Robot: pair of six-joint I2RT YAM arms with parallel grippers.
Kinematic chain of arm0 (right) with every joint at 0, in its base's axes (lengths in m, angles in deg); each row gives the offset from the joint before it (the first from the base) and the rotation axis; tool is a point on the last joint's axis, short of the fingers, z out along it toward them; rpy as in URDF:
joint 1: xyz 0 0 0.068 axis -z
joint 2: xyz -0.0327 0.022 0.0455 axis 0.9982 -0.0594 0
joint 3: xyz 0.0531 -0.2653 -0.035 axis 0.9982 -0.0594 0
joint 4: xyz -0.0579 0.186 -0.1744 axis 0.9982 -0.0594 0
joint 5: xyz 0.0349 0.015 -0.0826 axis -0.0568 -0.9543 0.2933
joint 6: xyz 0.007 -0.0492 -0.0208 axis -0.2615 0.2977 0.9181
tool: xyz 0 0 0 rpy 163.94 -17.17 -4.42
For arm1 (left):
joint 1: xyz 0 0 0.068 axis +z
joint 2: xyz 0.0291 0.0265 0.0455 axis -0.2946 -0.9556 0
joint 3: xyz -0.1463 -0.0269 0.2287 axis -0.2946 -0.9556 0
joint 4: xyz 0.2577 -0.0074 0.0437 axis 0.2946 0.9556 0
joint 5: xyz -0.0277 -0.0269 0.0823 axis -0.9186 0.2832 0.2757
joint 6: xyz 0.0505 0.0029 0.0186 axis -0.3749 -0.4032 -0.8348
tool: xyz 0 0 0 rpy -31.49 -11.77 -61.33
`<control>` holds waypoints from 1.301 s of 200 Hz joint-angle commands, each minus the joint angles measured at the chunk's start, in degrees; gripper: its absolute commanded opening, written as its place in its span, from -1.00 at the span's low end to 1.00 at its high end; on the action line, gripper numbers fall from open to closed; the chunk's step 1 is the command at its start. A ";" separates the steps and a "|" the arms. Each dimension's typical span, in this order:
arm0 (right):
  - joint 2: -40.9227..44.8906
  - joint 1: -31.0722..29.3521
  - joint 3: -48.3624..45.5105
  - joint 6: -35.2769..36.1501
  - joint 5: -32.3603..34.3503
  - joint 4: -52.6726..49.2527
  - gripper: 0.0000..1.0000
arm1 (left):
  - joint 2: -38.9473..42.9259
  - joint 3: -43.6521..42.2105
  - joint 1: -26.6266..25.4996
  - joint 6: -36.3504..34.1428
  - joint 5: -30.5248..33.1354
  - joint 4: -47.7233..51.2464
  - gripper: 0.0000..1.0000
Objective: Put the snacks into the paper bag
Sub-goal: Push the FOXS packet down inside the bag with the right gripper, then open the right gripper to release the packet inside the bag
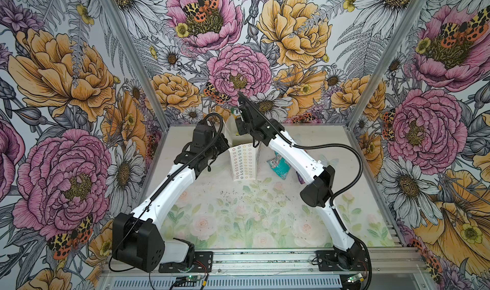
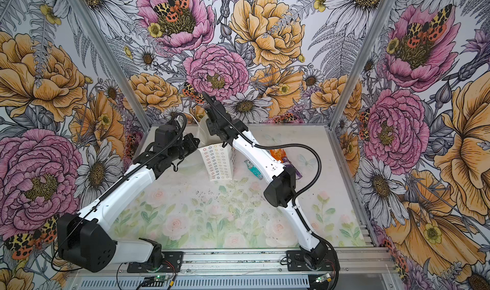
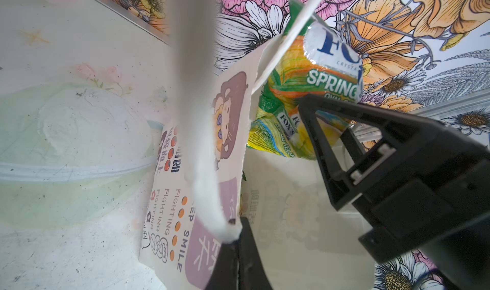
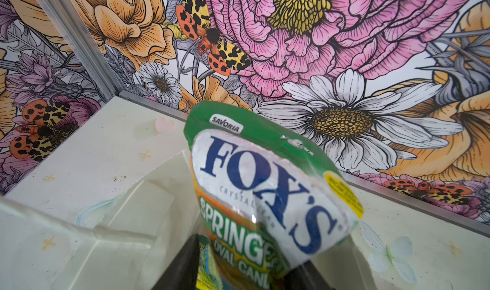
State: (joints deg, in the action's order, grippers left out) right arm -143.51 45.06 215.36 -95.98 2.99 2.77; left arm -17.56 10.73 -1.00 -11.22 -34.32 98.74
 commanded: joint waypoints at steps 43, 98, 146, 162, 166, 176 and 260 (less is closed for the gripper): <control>4.30 0.58 -3.63 1.04 -6.51 2.55 -0.07 | -0.20 -0.25 -0.24 0.48 -0.90 0.54 -1.00; 8.38 0.76 -7.57 2.24 -8.32 2.55 -0.04 | -0.20 -0.37 -0.28 0.46 -0.93 0.64 -1.00; 11.75 0.76 -8.53 4.19 -5.28 2.56 -0.01 | -0.20 -0.46 -0.25 0.38 -0.87 0.64 -1.00; 12.47 0.76 -8.64 4.66 -4.36 2.55 -0.01 | -0.20 -0.38 -0.26 0.39 -0.85 0.59 -1.00; 12.66 0.76 -8.64 4.83 -4.25 2.55 -0.01 | -0.27 -0.42 -0.27 0.39 -0.85 0.61 -1.00; 13.00 0.76 -8.64 5.06 -4.00 2.55 0.00 | -0.29 -0.31 -0.27 0.38 -0.85 0.64 -1.00; 18.24 0.85 -12.65 3.49 -7.13 2.55 0.02 | -0.51 -0.15 -0.10 0.38 -1.11 0.65 -1.00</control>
State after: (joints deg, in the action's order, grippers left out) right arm -129.82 45.58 204.61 -91.76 -3.00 5.05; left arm -17.56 10.73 -1.00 -11.20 -34.30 98.69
